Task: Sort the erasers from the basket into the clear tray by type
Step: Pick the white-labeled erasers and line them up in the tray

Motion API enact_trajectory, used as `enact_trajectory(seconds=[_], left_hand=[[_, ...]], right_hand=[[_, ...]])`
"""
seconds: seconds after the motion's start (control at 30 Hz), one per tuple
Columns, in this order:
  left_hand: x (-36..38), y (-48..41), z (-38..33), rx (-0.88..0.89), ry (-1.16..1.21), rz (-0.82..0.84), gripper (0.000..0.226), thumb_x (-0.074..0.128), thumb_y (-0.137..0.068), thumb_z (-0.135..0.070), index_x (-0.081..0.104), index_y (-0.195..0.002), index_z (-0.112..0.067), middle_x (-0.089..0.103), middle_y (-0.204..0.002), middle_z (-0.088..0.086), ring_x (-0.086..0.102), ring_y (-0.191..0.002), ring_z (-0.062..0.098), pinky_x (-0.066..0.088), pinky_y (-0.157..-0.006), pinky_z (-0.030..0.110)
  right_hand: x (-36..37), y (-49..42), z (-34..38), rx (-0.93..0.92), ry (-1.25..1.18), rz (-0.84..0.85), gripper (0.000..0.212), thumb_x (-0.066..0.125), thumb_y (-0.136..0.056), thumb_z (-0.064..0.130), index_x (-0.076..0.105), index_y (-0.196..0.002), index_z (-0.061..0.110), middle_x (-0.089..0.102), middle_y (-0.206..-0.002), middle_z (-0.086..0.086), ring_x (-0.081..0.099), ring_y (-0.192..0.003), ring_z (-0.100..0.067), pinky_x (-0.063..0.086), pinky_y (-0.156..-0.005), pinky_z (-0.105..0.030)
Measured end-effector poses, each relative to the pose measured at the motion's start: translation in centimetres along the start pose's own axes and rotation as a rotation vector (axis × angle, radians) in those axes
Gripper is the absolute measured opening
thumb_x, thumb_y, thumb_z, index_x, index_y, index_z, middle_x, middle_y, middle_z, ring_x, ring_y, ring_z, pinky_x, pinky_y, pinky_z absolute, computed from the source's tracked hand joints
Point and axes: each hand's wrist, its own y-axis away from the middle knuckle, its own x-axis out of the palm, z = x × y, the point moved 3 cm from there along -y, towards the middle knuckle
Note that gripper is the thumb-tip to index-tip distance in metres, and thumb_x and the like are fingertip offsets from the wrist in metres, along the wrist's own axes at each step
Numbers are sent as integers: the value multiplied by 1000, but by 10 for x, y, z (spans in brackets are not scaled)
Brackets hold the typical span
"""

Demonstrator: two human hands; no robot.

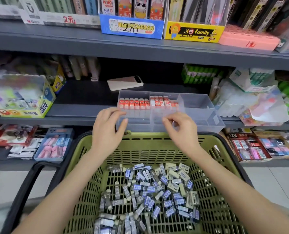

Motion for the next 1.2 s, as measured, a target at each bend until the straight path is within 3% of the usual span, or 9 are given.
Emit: enact_trajectory(seconds=[0.13,0.27,0.43,0.63,0.73,0.8,0.97,1.07,1.2], left_hand=[[-17,31,6,28,-10,-37,19,60,-87,-16,71,-96,-3,66,-98,10,60,-94,30,37,-88,30],[-25,54,15,-8,27,17,18,59,-87,-16,71,-94,-4,67,-95,8,60,-92,28,41,-85,35],[-15,61,16,-90,82,110,13,61,-90,-14,70,-99,-11,63,-93,-5,55,-89,14,43,-84,34],[39,76,20,-111,-65,594,23,59,-91,-15,65,-113,-18,63,-112,0,56,-104,13,44,-95,27],[63,81,16,-143,-3,779,26,60,-91,-23,64,-116,-17,62,-116,1,56,-109,17,43,-94,27],[76,88,10,-358,246,856,35,60,-91,-31,59,-121,-14,62,-116,-1,58,-108,16,45,-88,25],[90,105,-4,-805,741,859,31,52,-95,-28,61,-109,-2,67,-110,12,64,-103,24,53,-91,35],[76,94,7,-881,721,636,17,48,-98,-19,59,-104,-7,67,-107,11,65,-96,18,54,-86,30],[43,73,22,-974,796,539,12,48,-98,-16,52,-108,-10,69,-93,14,70,-82,23,59,-70,29]], right_hand=[[26,74,-20,60,-6,394,13,63,-87,21,72,-82,12,67,-73,2,55,-66,-10,46,-63,-24],[65,130,-62,273,279,767,31,55,-90,43,66,-98,15,68,-91,0,64,-82,-15,55,-71,-32],[96,152,-72,409,327,753,37,61,-85,49,48,-64,20,50,-57,5,50,-51,-12,39,-43,-22],[114,151,-67,590,260,739,51,57,-90,31,33,-48,17,34,-47,0,38,-44,-18,37,-47,-25],[105,149,-64,792,-162,710,33,65,-87,30,62,-62,9,51,-57,-3,42,-47,-13,49,-57,-28],[97,143,-49,836,-493,668,19,69,-83,26,68,-74,10,62,-71,1,53,-56,-12,50,-56,-23],[94,132,-26,654,-709,692,7,68,-83,17,72,-88,14,71,-77,-1,62,-64,-7,52,-59,-19],[107,141,-32,427,-304,817,23,70,-82,31,70,-101,18,69,-88,8,61,-76,-2,46,-67,-15],[138,161,-27,-89,116,937,33,63,-84,43,67,-110,23,65,-107,4,51,-102,-16,37,-79,-27]])
